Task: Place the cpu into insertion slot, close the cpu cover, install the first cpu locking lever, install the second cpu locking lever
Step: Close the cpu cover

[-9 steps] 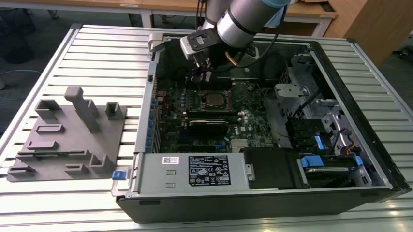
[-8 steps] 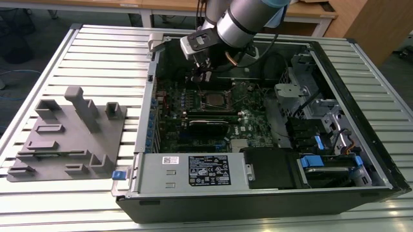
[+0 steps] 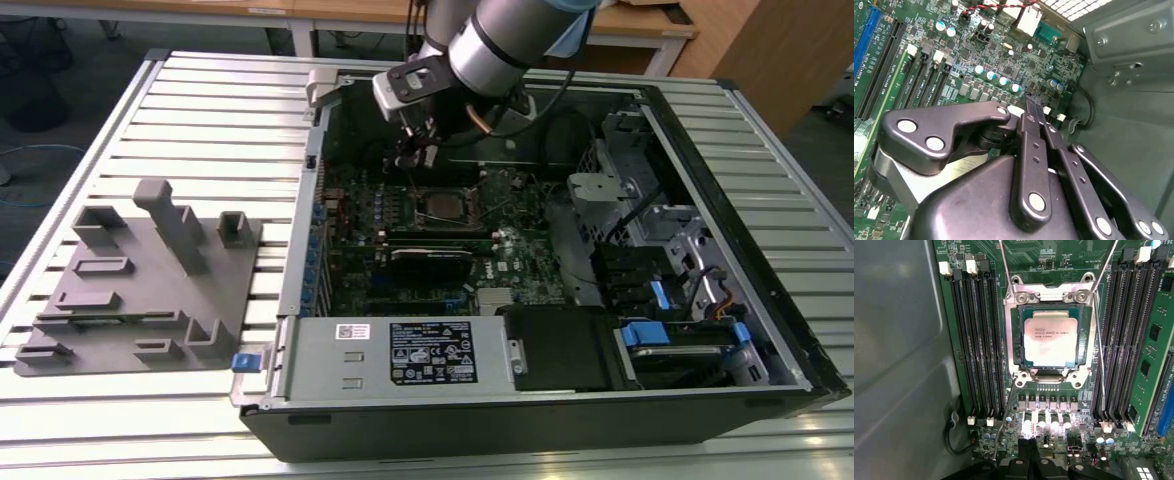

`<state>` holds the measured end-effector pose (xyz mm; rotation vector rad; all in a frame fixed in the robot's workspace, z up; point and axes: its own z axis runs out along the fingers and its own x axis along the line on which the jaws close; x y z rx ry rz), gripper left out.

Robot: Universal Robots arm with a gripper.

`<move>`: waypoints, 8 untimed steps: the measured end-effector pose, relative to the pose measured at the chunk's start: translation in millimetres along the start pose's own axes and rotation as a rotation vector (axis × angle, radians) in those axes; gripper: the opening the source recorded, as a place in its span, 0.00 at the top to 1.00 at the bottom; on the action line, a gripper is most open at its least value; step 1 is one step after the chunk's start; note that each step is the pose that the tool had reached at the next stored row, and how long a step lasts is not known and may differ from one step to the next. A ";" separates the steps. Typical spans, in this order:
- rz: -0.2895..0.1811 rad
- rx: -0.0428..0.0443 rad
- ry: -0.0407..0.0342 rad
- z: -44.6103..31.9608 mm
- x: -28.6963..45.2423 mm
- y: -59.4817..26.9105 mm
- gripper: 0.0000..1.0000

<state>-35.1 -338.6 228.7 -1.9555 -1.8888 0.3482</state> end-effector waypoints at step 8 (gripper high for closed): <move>0.000 0.0000 -0.0001 -2.8 0.3 -1.4 0.89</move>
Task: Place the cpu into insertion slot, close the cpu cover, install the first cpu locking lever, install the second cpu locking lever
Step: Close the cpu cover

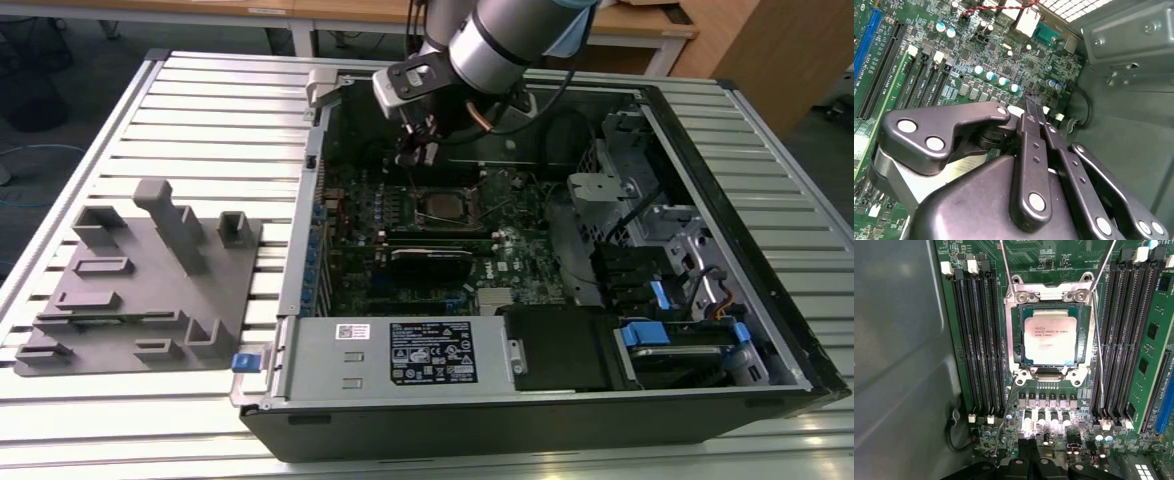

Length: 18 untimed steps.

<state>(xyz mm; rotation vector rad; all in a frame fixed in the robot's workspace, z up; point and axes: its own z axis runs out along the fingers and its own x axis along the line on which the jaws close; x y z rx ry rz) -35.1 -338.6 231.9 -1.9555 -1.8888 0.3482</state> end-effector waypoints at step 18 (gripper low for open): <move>0.000 0.0000 0.0000 -13.5 1.4 -6.8 0.89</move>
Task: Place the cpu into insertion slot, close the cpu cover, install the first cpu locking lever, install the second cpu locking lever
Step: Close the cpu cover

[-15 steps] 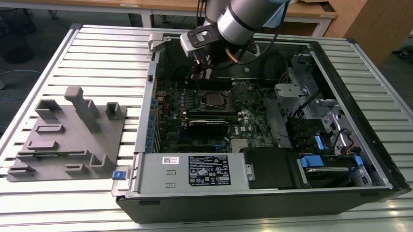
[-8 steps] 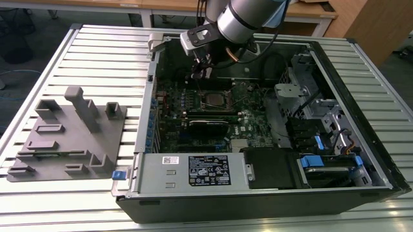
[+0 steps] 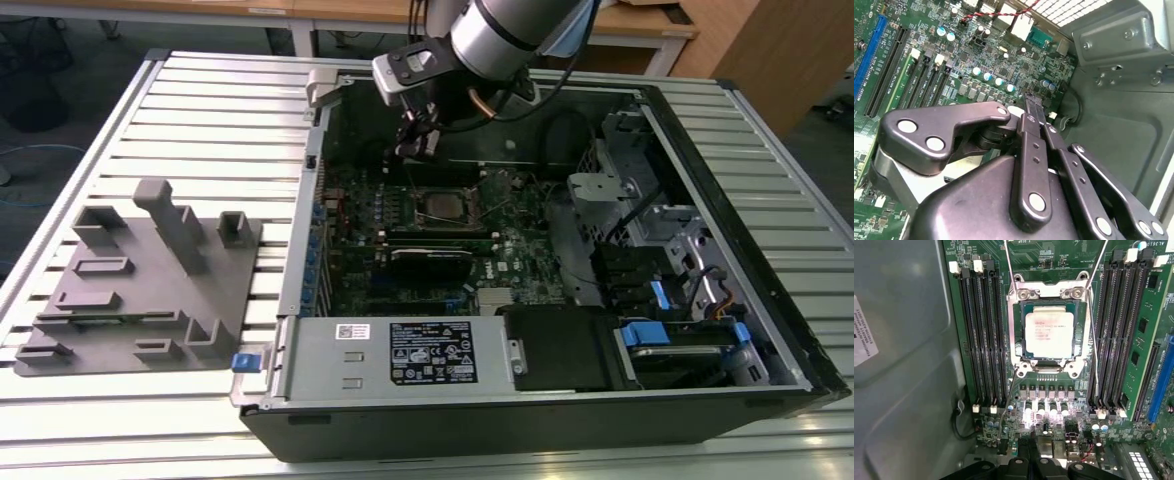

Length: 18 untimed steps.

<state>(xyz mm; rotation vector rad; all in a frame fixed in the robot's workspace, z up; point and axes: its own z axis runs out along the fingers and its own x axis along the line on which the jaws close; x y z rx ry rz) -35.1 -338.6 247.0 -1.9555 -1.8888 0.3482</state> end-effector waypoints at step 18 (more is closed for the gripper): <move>0.000 0.0000 0.0000 -6.3 0.7 -3.1 0.89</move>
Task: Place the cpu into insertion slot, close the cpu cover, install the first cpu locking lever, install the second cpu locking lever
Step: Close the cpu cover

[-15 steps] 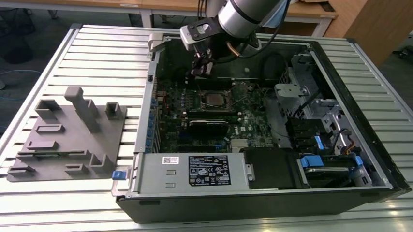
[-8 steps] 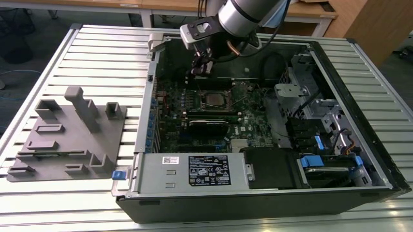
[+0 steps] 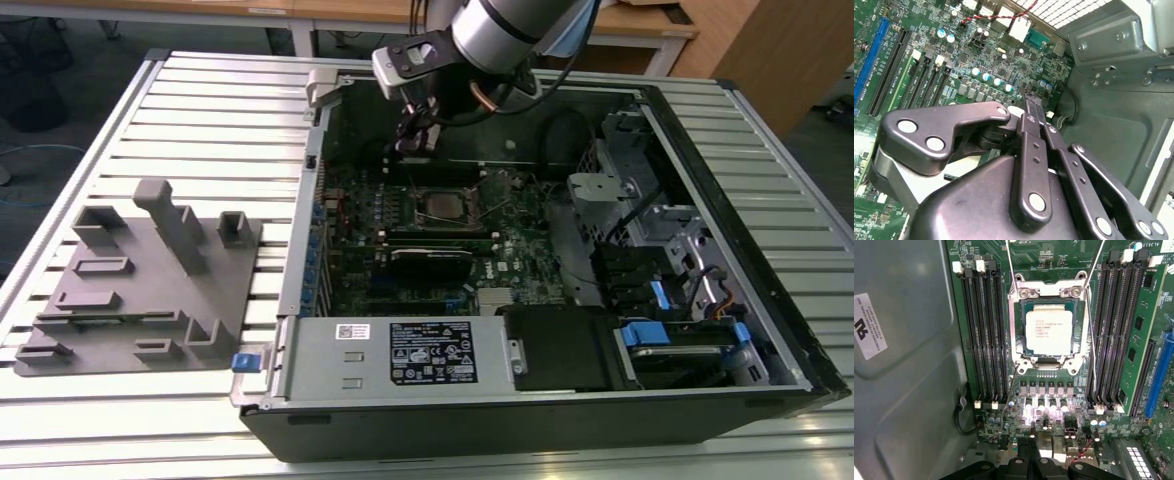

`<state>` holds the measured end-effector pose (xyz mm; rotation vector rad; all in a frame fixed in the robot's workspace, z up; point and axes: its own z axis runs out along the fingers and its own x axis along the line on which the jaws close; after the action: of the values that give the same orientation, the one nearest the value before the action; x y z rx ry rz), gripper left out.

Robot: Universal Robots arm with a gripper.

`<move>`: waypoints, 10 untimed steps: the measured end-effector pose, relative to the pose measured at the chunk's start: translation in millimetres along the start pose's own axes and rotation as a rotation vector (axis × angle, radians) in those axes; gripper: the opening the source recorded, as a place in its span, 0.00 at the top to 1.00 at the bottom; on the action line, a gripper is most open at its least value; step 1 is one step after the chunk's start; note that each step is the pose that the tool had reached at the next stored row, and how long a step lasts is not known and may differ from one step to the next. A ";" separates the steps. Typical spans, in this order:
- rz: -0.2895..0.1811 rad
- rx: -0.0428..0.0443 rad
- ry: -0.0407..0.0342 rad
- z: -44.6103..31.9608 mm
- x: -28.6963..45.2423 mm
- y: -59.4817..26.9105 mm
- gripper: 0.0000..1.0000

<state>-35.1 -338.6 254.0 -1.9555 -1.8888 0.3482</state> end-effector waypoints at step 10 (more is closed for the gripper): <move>0.000 0.0000 0.0000 -3.5 0.4 -1.7 0.89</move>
<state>-35.1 -338.6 258.0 -1.9555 -1.8888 0.3482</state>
